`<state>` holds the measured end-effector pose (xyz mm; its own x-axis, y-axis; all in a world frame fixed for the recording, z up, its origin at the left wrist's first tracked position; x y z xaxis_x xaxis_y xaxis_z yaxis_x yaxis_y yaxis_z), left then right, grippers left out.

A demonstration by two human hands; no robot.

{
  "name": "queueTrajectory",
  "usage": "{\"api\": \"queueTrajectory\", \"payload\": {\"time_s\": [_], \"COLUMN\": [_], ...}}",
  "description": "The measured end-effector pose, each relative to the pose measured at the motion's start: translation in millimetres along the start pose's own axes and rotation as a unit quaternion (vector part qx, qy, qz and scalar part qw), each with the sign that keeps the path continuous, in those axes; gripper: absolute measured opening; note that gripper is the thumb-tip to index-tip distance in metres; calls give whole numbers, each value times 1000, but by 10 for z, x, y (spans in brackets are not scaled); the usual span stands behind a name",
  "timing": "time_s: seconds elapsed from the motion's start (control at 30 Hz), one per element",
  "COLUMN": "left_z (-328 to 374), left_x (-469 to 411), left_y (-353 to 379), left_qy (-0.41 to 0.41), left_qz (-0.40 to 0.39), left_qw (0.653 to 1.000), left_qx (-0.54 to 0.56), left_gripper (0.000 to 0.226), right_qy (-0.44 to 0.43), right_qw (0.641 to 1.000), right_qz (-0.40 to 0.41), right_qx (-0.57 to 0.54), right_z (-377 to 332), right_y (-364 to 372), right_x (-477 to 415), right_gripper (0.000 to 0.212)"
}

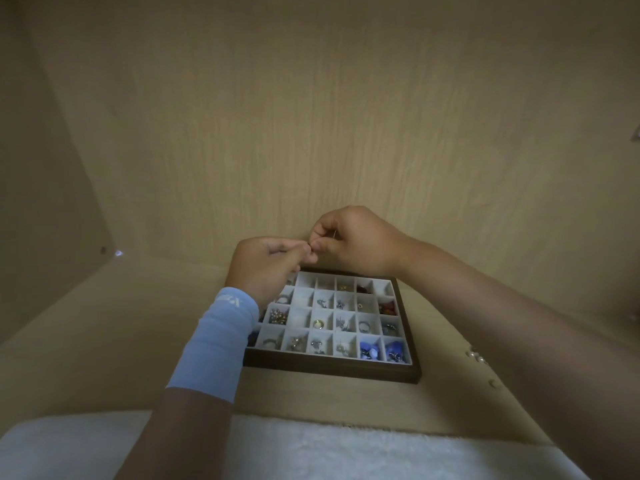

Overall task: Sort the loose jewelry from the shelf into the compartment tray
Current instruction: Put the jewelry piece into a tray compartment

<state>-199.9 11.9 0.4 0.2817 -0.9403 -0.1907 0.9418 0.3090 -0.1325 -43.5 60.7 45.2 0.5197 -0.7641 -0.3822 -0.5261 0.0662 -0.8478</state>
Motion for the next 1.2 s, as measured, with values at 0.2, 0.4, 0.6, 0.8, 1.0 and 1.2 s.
{"api": "queueTrajectory", "payload": {"time_s": [0.2, 0.4, 0.6, 0.8, 1.0, 1.2], "left_z": [-95, -150, -346, -535, -558, -554], "left_x": [-65, -88, -168, -164, -194, -204], "left_y": [-106, -215, -252, -241, -353, -394], "left_qy": [-29, -40, 16, 78, 75, 62], "left_qz": [17, 24, 22, -23, -20, -6], "left_qw": [999, 998, 990, 948, 957, 965], "left_qx": [29, 34, -135, -307, -280, -254], "left_gripper": [13, 15, 13, 24, 25, 25], "right_qy": [-8, -21, 1, 3, -35, -68], "right_qw": [1000, 999, 997, 981, 964, 929], "right_qz": [18, 37, -35, -138, -154, -202], "right_qx": [9, 28, 73, 139, 216, 301], "right_z": [-72, -164, -73, -54, -126, -158], "right_y": [132, 247, 282, 512, 635, 571], "right_x": [-105, -170, -168, -79, -73, -74], "right_gripper": [12, 14, 14, 9, 12, 22]}}
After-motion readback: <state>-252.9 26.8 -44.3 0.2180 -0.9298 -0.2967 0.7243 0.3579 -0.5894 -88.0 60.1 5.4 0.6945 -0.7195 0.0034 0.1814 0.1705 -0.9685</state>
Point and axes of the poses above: each hand's wrist, its own x-axis away from the middle knuckle, its own y-axis out of the palm, z = x × y, the point moved 2 cm from there along -x, towards the middle knuckle, and after that the axes turned 8 degrees about z, right-handed, at the moved point
